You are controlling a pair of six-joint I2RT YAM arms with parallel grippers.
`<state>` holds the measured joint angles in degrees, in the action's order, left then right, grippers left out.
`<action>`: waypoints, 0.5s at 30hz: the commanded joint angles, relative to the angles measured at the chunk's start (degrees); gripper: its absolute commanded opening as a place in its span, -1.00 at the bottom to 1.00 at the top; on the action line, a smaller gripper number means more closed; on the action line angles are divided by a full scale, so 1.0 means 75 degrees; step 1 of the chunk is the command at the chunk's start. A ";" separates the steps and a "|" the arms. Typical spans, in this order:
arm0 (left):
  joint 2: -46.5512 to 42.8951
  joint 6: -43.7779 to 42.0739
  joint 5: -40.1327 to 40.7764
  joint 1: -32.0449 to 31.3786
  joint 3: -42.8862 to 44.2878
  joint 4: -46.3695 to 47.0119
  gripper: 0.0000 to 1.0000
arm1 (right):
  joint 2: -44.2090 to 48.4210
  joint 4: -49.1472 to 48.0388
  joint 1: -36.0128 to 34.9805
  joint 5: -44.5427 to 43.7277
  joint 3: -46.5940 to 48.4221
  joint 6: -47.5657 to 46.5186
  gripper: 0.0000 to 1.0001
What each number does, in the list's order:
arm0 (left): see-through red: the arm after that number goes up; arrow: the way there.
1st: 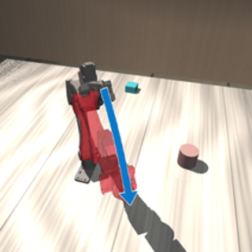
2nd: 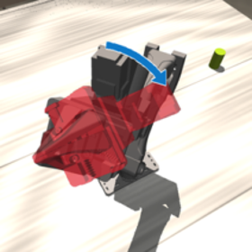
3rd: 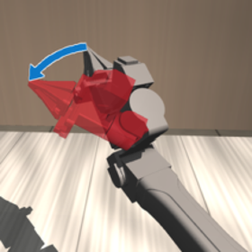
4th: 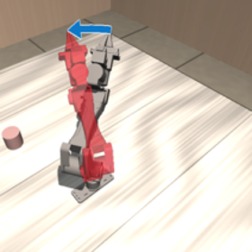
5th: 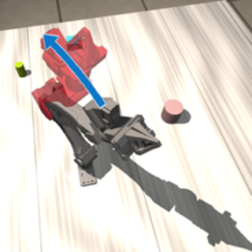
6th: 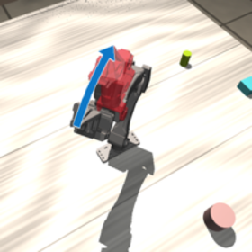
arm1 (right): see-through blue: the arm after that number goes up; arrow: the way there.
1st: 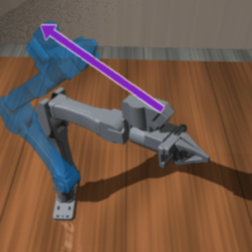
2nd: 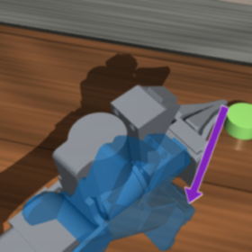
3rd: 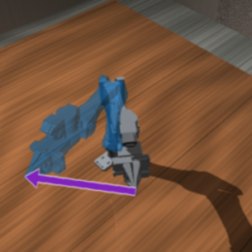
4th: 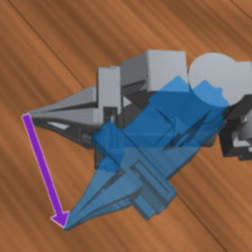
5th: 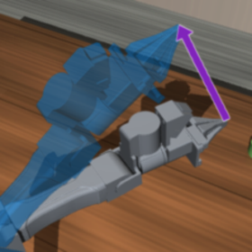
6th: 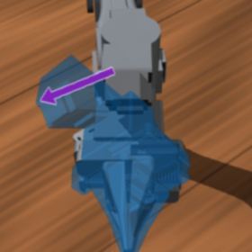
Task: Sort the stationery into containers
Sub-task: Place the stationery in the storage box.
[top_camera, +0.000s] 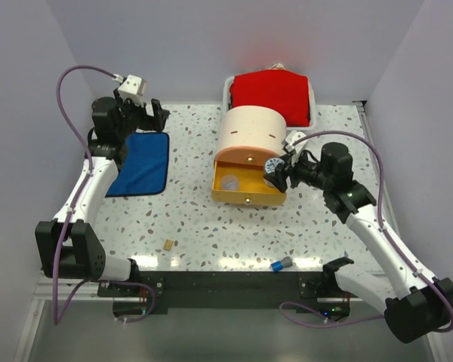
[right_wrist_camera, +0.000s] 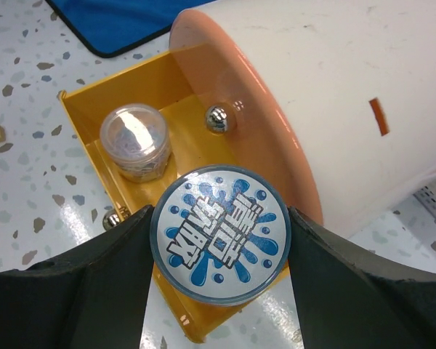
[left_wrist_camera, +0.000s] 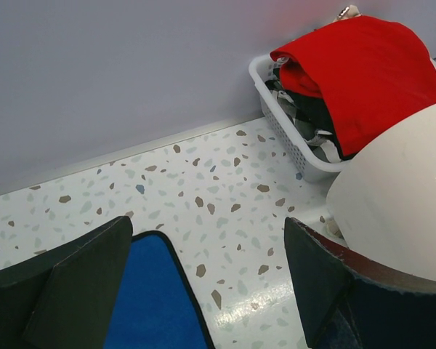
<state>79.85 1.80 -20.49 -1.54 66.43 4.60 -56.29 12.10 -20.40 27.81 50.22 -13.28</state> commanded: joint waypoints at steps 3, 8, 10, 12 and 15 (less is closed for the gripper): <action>-0.0030 -0.0205 0.0131 -0.0017 0.0236 0.0102 0.80 | -0.0006 -0.1319 -0.0420 -0.0076 -0.0249 -0.0573 -1.00; -0.0065 -0.0205 0.0131 -0.0017 0.0166 0.0090 0.80 | -0.0076 -0.1472 -0.0631 -0.0145 -0.0496 -0.0749 -1.00; -0.0065 -0.0205 0.0119 -0.0017 0.0154 0.0101 0.80 | -0.0170 -0.1519 -0.0666 -0.0193 -0.0625 -0.0761 -1.00; -0.0065 -0.0205 0.0096 -0.0017 0.0154 0.0113 0.80 | -0.0263 -0.1519 -0.0666 -0.0251 -0.0695 -0.0738 -1.00; -0.0065 -0.0205 0.0072 -0.0017 0.0166 0.0113 0.80 | -0.0474 -0.1566 -0.0690 -0.0449 -0.0672 -0.0527 -0.81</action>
<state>79.85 1.67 -20.14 -1.54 66.43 4.58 -58.83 6.28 -25.21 26.68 44.75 -17.47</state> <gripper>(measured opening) 0.900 0.670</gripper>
